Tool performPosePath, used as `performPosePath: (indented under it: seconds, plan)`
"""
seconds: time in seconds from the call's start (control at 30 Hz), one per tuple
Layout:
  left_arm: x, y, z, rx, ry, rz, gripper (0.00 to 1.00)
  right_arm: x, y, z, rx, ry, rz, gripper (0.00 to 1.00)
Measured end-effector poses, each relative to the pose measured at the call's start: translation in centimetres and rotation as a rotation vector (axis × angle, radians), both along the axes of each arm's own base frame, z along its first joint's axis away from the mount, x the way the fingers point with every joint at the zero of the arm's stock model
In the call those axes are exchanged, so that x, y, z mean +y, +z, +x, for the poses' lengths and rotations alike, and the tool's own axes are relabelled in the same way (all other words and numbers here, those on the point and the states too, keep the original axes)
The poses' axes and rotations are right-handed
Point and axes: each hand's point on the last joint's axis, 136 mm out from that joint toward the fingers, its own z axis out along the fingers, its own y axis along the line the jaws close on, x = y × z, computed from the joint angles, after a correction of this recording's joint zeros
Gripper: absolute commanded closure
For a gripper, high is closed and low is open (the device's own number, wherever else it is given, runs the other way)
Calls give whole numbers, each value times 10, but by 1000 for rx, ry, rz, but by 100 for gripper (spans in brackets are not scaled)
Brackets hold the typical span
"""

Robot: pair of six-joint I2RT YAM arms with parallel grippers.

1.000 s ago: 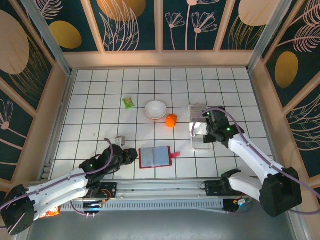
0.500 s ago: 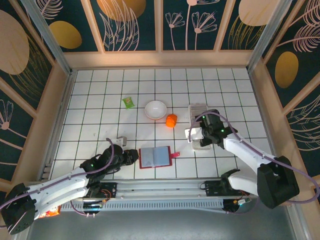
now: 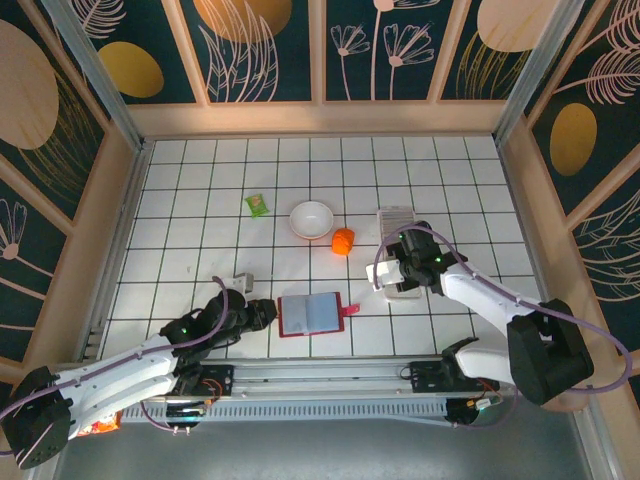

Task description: Put the credit cards into the card holder

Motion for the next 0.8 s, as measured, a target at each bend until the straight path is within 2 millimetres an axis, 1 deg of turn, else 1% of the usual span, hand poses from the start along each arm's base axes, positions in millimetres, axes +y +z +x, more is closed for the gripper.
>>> performPosePath:
  seconds: [0.07,0.13,0.3,0.57,0.67,0.8]
  plan:
    - [0,-1,0,1,0,1,73,0,0,0,1,-1,-1,45]
    - [0,-1,-1,2,-2,0,73,-1,1,-1,1,-2,-1,53]
    - [0,-1,-1,3,-3,-1,74,0,6,2,-16,-4,2,60]
    - [-1,-2,-1,7,-5,0,75,-1,9,0,-22,-2,4,64]
    - [-1,-3,-2,15,-8,3,76,-1,10,0,-25,-1,5,66]
    - [-2,-4,-3,24,-14,1,79,-2,12,-1,-28,-2,7,70]
